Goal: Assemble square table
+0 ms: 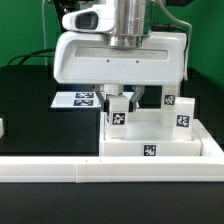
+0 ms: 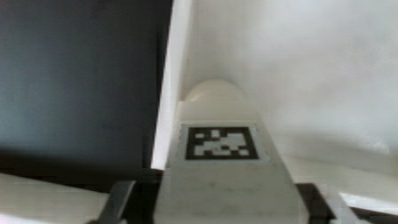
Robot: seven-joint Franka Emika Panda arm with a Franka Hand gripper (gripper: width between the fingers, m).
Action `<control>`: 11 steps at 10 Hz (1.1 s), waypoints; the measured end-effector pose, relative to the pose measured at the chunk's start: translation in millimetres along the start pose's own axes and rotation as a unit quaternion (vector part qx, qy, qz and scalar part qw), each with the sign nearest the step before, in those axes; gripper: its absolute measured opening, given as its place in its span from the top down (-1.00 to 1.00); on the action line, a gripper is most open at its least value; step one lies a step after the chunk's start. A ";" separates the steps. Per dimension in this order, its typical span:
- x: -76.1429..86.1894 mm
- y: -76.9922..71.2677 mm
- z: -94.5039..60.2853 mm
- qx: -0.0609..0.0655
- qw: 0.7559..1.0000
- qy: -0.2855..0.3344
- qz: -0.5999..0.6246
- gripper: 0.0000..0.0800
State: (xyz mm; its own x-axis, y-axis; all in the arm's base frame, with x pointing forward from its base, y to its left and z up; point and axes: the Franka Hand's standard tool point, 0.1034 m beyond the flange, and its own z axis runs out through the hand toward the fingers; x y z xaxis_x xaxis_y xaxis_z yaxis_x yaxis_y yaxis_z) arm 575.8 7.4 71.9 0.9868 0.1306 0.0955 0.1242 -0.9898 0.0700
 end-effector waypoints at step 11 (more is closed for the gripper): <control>-2.0 -1.0 1.9 0.017 0.877 -0.005 0.480 0.27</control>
Offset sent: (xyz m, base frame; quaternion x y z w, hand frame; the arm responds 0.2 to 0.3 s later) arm 0.0000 0.0000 0.0000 0.0000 0.0000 0.1938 0.9810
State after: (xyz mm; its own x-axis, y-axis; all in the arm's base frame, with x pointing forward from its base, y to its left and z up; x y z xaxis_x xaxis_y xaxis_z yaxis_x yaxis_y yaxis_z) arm 573.9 8.0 69.7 0.6389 -0.7645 0.0853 -0.7619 -0.6442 -0.0670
